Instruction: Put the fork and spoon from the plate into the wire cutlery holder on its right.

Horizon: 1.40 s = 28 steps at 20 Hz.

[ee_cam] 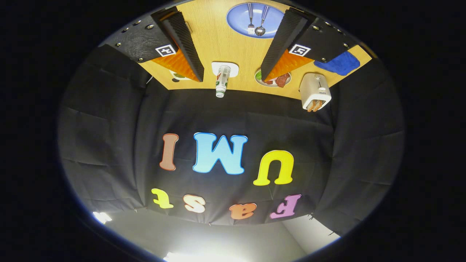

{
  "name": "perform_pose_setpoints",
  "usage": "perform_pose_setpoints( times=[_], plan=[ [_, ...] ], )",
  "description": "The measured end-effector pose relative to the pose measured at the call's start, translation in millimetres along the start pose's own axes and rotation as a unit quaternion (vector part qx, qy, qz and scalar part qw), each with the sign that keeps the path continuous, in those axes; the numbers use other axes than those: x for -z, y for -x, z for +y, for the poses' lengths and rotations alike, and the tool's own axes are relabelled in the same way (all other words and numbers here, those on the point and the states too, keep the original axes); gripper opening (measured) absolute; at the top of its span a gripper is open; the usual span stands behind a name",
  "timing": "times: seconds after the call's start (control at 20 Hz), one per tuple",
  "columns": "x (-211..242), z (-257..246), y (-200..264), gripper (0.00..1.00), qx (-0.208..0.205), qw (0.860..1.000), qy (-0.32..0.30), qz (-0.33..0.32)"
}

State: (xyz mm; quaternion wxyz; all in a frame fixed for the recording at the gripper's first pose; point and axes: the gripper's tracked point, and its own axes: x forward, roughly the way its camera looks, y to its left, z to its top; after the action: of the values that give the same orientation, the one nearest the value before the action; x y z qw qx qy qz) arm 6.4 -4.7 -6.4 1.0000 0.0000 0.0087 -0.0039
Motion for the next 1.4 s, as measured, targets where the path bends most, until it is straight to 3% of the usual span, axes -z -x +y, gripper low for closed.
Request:
perform_pose_setpoints(
  times=[0.45,0.75,0.9,1.15,1.4],
  plan=[
    [34.9,2.9,-5.4,0.97,-0.010,0.998,0.013,0.062],
    [88.8,15.7,-8.1,0.97,-0.044,0.985,0.043,0.161],
    [131.4,28.5,-5.7,0.97,-0.079,0.966,0.063,0.238],
    [206.2,35.1,7.0,0.97,-0.106,0.918,0.079,0.373],
    [248.2,38.7,13.1,0.96,-0.128,0.878,0.108,0.448]
  ],
)
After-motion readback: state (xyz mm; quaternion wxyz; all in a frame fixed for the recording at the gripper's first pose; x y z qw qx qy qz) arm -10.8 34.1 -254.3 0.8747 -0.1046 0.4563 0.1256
